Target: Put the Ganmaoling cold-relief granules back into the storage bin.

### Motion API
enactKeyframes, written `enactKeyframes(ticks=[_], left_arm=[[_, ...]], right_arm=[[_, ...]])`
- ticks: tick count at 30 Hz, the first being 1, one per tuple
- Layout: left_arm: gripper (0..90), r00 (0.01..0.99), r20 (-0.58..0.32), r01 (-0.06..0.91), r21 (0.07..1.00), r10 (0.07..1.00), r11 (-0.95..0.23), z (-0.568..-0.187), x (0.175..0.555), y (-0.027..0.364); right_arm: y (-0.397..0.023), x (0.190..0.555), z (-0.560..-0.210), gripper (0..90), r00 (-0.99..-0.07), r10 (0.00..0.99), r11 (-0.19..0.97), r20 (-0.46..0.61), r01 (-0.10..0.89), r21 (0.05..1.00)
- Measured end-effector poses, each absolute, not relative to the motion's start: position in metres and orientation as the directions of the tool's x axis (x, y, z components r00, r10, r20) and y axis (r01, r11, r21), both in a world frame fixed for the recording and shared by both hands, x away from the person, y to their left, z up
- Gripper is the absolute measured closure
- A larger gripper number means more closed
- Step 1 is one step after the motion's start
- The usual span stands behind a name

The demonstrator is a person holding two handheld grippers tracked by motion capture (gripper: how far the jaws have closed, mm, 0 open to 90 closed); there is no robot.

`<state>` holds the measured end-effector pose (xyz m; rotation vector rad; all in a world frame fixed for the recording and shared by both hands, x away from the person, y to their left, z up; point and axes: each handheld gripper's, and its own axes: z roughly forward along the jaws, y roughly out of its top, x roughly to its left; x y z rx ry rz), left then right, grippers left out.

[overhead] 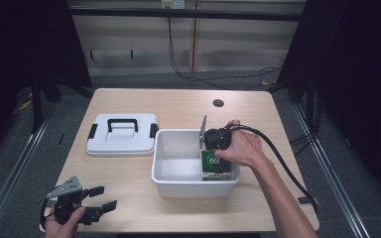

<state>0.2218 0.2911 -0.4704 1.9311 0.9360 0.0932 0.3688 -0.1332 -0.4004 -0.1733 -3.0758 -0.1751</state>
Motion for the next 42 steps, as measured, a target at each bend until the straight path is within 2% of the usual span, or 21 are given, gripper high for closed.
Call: enactKeyframes(ticks=[10, 11, 16, 21, 23, 28, 31, 34, 42], left_arm=[[20.8, 0.705, -0.303, 0.568, 0.782, 0.642, -0.255, -0.470, 0.222, 0.291], [20.8, 0.706, -0.302, 0.567, 0.783, 0.641, -0.256, -0.470, 0.222, 0.291], [20.8, 0.708, -0.301, 0.567, 0.782, 0.639, -0.259, -0.470, 0.222, 0.291], [20.8, 0.705, -0.302, 0.569, 0.782, 0.642, -0.256, -0.470, 0.221, 0.291], [20.8, 0.704, -0.303, 0.569, 0.781, 0.642, -0.256, -0.471, 0.221, 0.291], [20.7, 0.700, -0.302, 0.570, 0.782, 0.646, -0.252, -0.470, 0.221, 0.291], [20.8, 0.697, -0.301, 0.571, 0.782, 0.651, -0.250, -0.471, 0.221, 0.292], [20.8, 0.695, -0.303, 0.573, 0.781, 0.653, -0.248, -0.471, 0.221, 0.292], [20.8, 0.689, -0.304, 0.575, 0.781, 0.658, -0.241, -0.471, 0.220, 0.293]], right_arm=[[-0.148, 0.367, -0.376, 8.3, -0.988, 0.143, 0.957, 0.055, 0.152, 0.247], [-0.153, 0.366, -0.371, 8.4, -0.986, 0.158, 0.944, 0.059, 0.168, 0.284], [-0.157, 0.362, -0.364, 11.0, -0.983, 0.174, 0.935, 0.053, 0.182, 0.306], [-0.165, 0.360, -0.360, 12.4, -0.980, 0.192, 0.912, 0.053, 0.198, 0.360], [-0.171, 0.358, -0.356, 13.4, -0.976, 0.207, 0.887, 0.064, 0.215, 0.409], [-0.177, 0.355, -0.348, 14.1, -0.973, 0.224, 0.874, 0.051, 0.224, 0.432], [-0.189, 0.350, -0.346, 16.4, -0.964, 0.258, 0.838, 0.058, 0.253, 0.484], [-0.199, 0.347, -0.345, 16.4, -0.962, 0.266, 0.807, 0.057, 0.254, 0.533], [-0.217, 0.338, -0.344, 16.3, -0.952, 0.301, 0.756, 0.061, 0.277, 0.593]])
